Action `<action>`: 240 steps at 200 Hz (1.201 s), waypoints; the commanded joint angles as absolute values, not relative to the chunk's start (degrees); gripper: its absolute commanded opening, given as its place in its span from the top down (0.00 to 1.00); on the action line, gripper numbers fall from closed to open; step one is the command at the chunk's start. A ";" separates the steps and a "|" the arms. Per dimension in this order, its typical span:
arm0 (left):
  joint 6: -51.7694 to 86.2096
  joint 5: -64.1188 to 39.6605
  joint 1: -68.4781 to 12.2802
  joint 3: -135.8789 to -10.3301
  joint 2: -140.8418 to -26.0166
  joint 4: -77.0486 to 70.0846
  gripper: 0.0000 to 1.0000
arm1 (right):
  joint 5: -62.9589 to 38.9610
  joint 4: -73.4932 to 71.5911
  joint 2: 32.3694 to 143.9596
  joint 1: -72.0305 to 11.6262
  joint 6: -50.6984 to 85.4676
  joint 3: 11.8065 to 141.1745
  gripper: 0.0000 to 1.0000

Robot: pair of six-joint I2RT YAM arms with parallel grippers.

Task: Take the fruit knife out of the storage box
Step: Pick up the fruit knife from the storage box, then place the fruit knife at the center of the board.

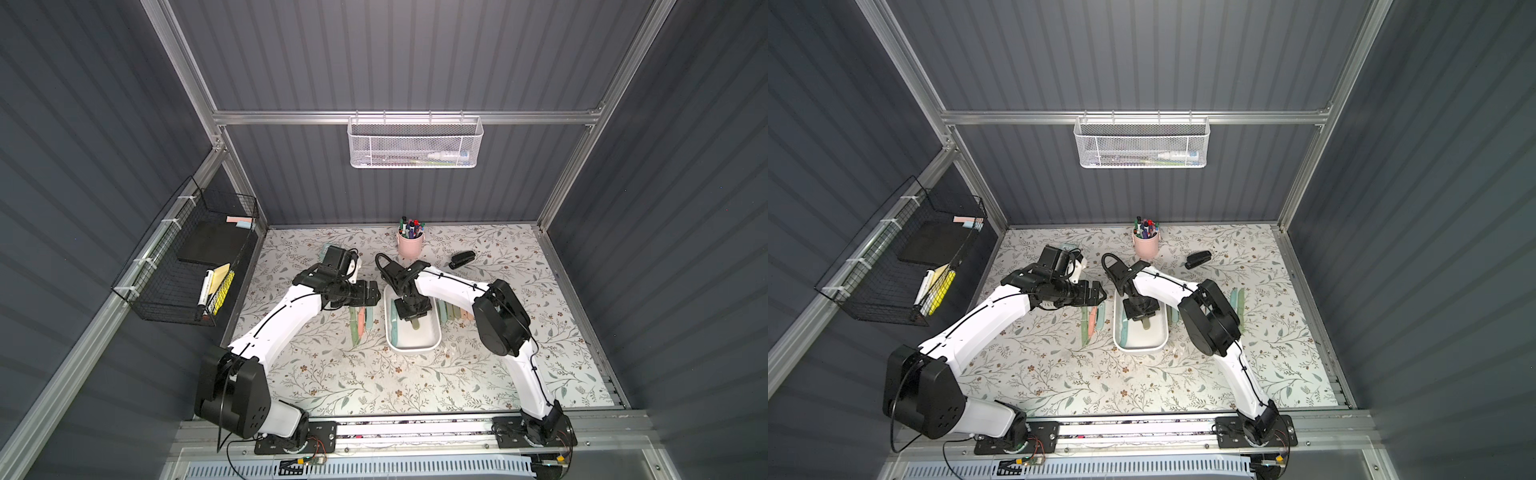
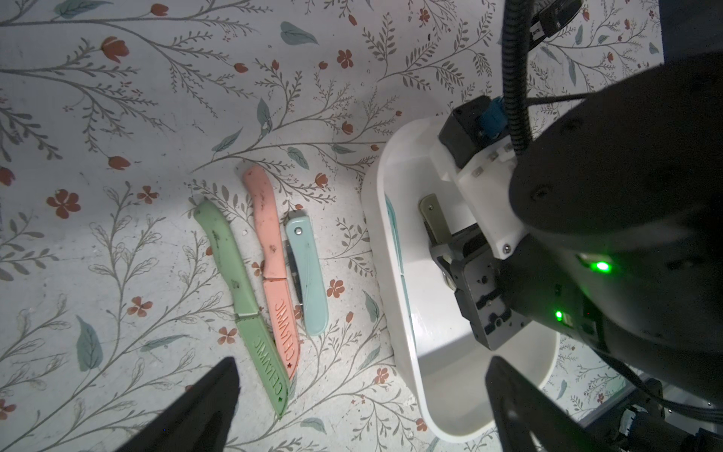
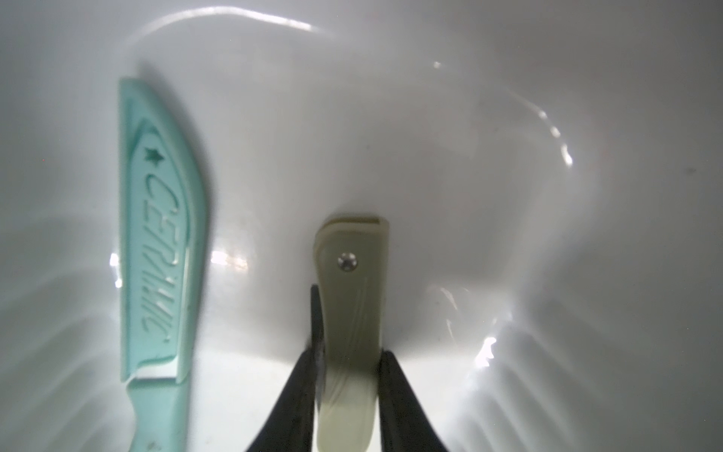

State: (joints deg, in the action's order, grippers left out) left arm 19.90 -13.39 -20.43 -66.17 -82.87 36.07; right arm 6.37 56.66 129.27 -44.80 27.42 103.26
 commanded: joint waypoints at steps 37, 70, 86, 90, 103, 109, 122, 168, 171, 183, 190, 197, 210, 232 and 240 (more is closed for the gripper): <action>20.13 -13.30 -20.21 -67.08 -82.40 37.75 0.01 | 7.01 58.33 128.78 -44.85 27.72 104.34 0.77; 20.06 -13.33 -20.21 -67.02 -82.37 37.79 0.01 | 4.69 55.58 123.58 -44.58 26.90 102.62 0.77; 20.00 -13.26 -20.21 -66.97 -82.54 37.79 0.01 | 3.71 53.59 119.99 -43.88 26.62 101.07 0.78; 19.96 -13.29 -20.21 -66.97 -82.60 37.79 0.01 | 3.81 53.44 119.13 -43.64 26.59 100.75 0.78; 19.95 -13.35 -20.21 -67.14 -82.78 37.88 0.01 | 3.87 53.07 116.54 -42.79 26.32 99.88 0.79; 19.95 -13.39 -20.21 -67.22 -82.88 37.88 0.01 | 3.48 53.09 115.48 -42.10 26.28 99.55 0.79; 19.78 -13.60 -20.21 -67.32 -83.09 38.05 0.01 | 2.61 53.14 113.24 -40.21 26.15 98.31 0.79; 19.43 -14.09 -20.21 -67.24 -83.03 37.88 0.01 | 1.65 52.14 104.23 -27.52 24.41 88.61 0.79; 19.42 -14.14 -20.21 -67.24 -83.05 37.87 0.01 | 1.85 52.08 103.68 -26.60 24.13 87.99 0.78; 19.42 -14.27 -20.21 -67.24 -83.14 37.79 0.01 | 2.59 52.19 101.91 -22.33 23.16 85.40 0.79; 19.42 -14.47 -20.21 -67.25 -83.15 37.72 0.01 | 2.97 52.53 101.09 -19.76 22.74 84.03 0.79; 19.35 -14.51 -20.21 -67.34 -83.23 37.71 0.01 | 3.44 52.55 100.40 -17.26 22.22 82.65 0.79; 19.34 -14.60 -20.19 -67.32 -83.21 37.74 0.01 | 4.08 52.08 99.20 -13.18 21.05 80.07 0.79; 19.34 -14.53 -20.21 -67.24 -83.14 37.62 0.01 | 4.53 52.39 99.31 -5.99 20.01 77.19 0.79; 19.34 -14.58 -20.17 -67.24 -83.21 37.62 0.01 | 5.04 52.37 99.67 -3.79 19.70 76.40 0.79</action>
State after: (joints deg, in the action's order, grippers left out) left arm 19.88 -13.89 -20.43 -66.17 -82.91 36.10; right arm 3.31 50.96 100.12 -8.73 22.00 78.54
